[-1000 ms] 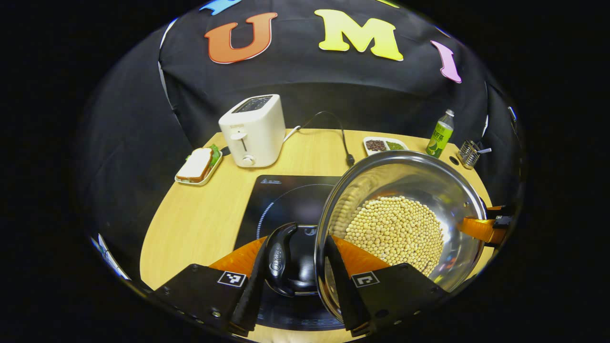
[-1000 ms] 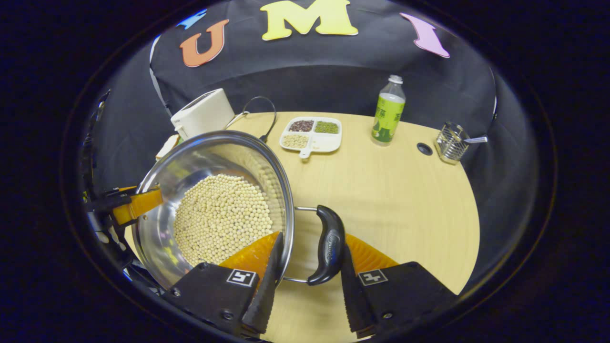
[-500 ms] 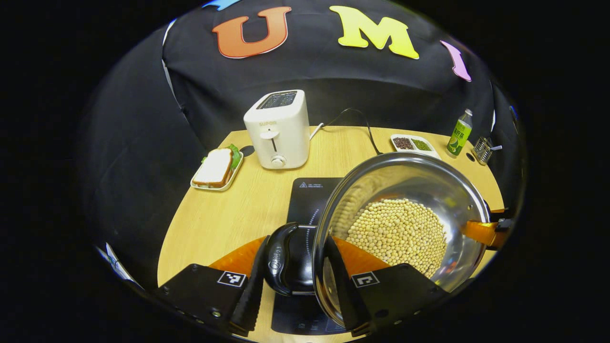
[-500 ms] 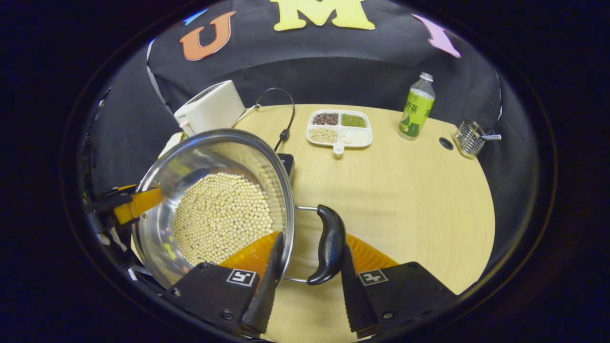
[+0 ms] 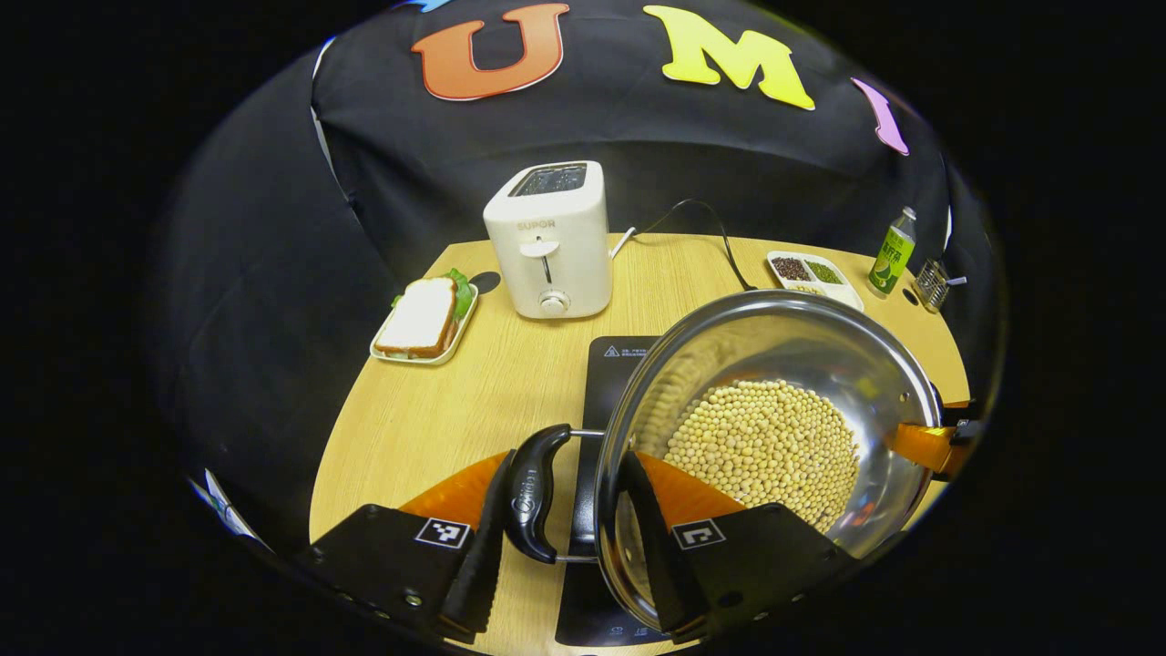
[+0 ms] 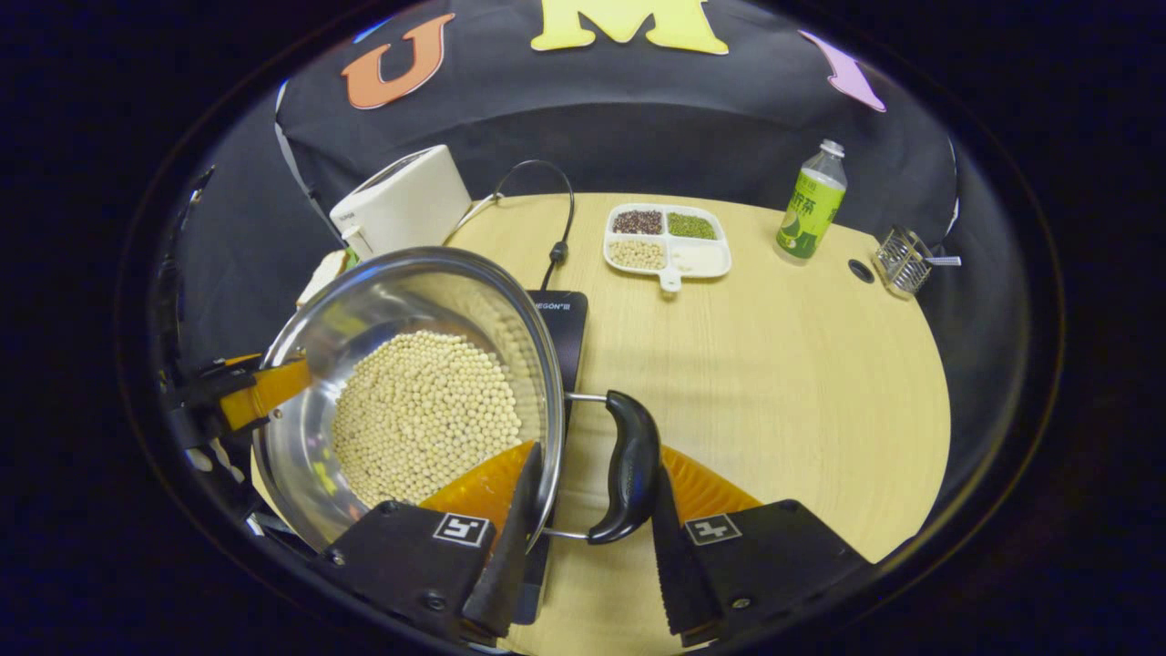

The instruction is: First push the handle of the pot to place it horizontally, then grasp the pot with both hands and set it on the induction cooktop.

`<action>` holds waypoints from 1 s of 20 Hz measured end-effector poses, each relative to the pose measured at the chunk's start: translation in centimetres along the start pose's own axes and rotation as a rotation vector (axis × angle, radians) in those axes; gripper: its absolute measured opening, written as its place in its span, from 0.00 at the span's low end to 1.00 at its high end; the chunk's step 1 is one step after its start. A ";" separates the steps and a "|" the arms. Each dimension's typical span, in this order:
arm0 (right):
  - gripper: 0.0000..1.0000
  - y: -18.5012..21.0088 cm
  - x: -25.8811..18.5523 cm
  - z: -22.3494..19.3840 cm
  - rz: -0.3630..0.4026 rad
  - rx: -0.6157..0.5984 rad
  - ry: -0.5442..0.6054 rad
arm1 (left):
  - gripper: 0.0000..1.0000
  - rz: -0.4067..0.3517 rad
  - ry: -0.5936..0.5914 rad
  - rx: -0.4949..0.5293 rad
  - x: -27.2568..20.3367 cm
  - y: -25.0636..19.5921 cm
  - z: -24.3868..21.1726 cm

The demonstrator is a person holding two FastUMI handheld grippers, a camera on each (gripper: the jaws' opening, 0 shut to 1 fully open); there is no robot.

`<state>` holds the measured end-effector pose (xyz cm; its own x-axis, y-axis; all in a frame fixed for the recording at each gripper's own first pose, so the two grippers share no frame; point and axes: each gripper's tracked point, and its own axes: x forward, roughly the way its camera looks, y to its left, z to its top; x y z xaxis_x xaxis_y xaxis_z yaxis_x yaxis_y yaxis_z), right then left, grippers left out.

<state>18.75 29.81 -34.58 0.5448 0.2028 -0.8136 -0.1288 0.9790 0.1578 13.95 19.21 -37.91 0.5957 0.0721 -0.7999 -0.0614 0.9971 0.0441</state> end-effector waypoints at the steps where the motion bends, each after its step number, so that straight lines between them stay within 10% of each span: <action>1: 0.61 0.0 0.0 0.1 -0.002 -0.002 -0.002 | 0.66 0.000 0.002 0.004 0.1 0.2 -0.4; 6: 0.62 0.1 0.1 0.3 -0.018 0.000 -0.016 | 0.67 -0.008 0.000 0.010 0.5 0.7 -1.2; 7: 0.62 0.0 0.1 0.2 -0.016 0.008 -0.024 | 0.80 -0.009 -0.001 0.023 0.3 0.5 -1.1; 20: 0.68 0.0 0.4 0.5 0.026 0.033 -0.094 | 0.74 -0.017 -0.032 0.032 0.5 0.5 -1.0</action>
<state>19.39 29.90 -34.57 0.6170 0.2274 -0.7534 -0.1170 0.9732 0.1979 13.43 19.69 -38.88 0.6220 0.0554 -0.7811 -0.0260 0.9984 0.0501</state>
